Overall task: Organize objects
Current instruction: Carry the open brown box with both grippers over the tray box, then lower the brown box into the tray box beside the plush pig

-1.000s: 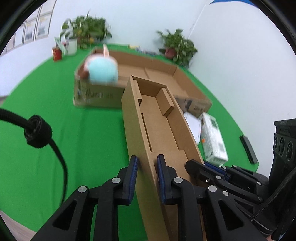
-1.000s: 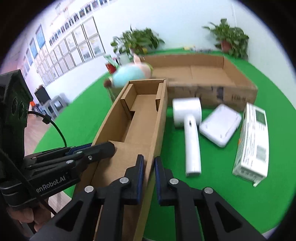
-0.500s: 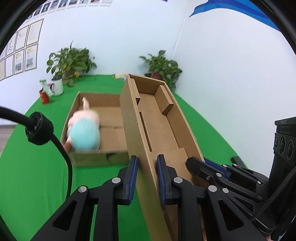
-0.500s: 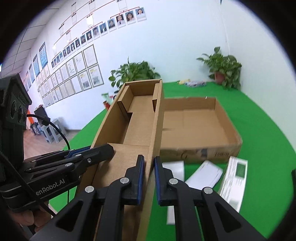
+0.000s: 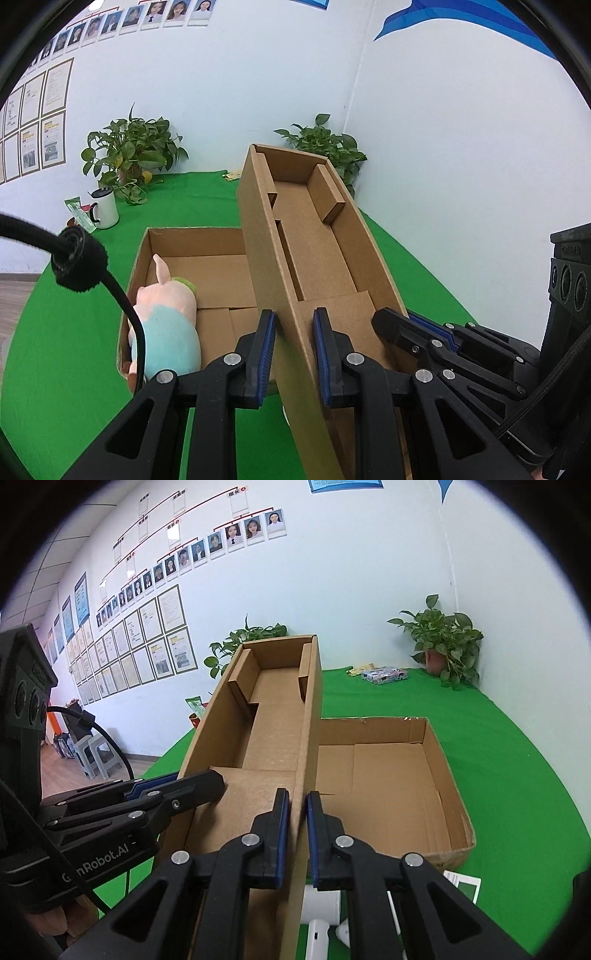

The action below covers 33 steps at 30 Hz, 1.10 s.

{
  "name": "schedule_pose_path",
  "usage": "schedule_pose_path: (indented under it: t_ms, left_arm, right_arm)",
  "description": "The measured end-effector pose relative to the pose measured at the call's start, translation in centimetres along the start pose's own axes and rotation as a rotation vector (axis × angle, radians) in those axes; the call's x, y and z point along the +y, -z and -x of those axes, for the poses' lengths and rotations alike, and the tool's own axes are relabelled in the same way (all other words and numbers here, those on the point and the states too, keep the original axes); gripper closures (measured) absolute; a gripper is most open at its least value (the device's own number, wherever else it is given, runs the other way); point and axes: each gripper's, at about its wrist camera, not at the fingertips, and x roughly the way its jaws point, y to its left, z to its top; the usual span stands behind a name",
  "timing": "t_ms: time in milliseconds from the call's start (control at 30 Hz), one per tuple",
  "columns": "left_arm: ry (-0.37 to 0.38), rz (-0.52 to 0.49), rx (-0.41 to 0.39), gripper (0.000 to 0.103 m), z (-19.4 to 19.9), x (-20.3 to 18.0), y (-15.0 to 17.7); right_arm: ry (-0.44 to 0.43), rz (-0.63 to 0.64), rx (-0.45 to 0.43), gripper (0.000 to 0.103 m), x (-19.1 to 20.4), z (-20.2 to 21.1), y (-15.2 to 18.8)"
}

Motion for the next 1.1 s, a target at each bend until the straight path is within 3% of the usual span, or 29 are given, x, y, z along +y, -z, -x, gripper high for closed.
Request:
schedule_pose_path:
  t_ms: [267,467,733,967,1100]
  left_arm:
    - [-0.034,-0.049,0.033,0.085,-4.5,1.9,-5.1]
    - [-0.05,-0.021,0.089,0.085,-9.5,3.8,-7.5]
    - [-0.099,0.008,0.148,0.085,-15.6,7.2,-7.2]
    - [-0.137,0.016,0.243,0.088,-19.9,10.0,-3.9]
    - [-0.158,0.015,0.258,0.088,-21.7,11.2,-2.9]
  right_arm:
    - [-0.018,-0.032,0.024,0.094,-0.7,-3.9,-2.4]
    - [-0.034,-0.052,0.071,0.094,-1.7,-7.9,-3.3]
    - [-0.074,-0.082,0.122,0.094,-2.3,-12.8,-2.5]
    - [-0.046,-0.095,0.176,0.095,-2.0,-16.1,-0.4]
    - [-0.045,-0.113,0.184,0.095,-2.3,-17.1,0.0]
